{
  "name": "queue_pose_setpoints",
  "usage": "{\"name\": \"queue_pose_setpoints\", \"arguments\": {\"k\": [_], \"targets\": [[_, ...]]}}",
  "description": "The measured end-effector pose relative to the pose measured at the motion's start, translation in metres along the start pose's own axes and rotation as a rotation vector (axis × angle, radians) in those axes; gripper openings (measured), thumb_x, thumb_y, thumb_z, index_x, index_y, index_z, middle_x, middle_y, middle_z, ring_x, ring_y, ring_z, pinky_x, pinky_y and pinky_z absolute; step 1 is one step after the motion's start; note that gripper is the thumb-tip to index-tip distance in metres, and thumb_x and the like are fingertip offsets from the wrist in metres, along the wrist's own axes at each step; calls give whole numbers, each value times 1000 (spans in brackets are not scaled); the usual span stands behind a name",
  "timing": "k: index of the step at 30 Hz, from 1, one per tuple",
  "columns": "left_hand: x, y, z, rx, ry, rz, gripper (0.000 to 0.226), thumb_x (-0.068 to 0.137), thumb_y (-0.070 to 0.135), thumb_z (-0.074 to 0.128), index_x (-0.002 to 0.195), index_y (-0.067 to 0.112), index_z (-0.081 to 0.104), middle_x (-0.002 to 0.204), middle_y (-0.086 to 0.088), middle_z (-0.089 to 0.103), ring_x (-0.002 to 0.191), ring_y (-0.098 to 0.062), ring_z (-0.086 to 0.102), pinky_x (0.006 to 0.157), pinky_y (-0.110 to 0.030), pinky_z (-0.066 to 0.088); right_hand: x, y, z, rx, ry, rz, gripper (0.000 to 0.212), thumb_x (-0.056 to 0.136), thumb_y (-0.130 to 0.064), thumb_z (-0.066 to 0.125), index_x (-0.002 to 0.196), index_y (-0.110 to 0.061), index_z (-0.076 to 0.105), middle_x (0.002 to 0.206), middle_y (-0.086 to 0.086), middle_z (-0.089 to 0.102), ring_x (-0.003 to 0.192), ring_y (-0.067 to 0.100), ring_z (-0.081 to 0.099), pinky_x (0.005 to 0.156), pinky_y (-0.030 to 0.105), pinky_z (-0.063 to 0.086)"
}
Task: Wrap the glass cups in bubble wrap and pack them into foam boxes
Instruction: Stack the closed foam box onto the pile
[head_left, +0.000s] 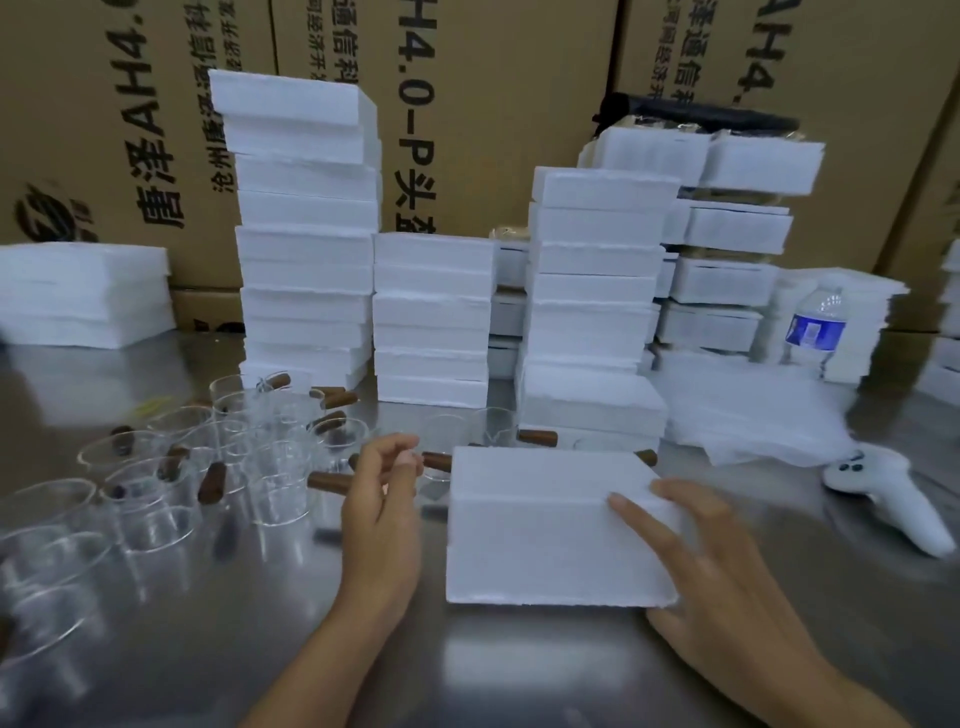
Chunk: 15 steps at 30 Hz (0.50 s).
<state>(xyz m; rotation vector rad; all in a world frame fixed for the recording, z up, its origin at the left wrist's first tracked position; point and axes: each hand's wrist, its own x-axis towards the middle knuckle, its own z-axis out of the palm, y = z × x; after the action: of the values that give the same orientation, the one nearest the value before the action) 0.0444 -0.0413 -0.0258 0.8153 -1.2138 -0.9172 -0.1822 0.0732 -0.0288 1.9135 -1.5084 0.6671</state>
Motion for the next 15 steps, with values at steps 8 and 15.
{"name": "queue_pose_setpoints", "arguments": {"k": [8, 15], "targets": [[-25, 14, 4, 139, -306, -55, 32, 94, 27, 53, 114, 51, 49, 118, 14, 52, 104, 8, 51, 93, -26, 43, -7, 12, -24, 76, -282, 33, 105, 54, -41, 85, 141, -42, 26, 137, -5, 39, 121, 7, 32, 98, 29, 33], [-29, 18, 1, 114, -321, -283, 15, 95, 34, 50, 102, 47, 51, 107, 12, 55, 97, -5, 57, 72, -21, 47, -4, -1, -17, 791, -97, 810, 58, 71, -68, 42, 120, -37, 49, 121, -11, 52, 97, -7, 49, 82, 21, 36]]}}
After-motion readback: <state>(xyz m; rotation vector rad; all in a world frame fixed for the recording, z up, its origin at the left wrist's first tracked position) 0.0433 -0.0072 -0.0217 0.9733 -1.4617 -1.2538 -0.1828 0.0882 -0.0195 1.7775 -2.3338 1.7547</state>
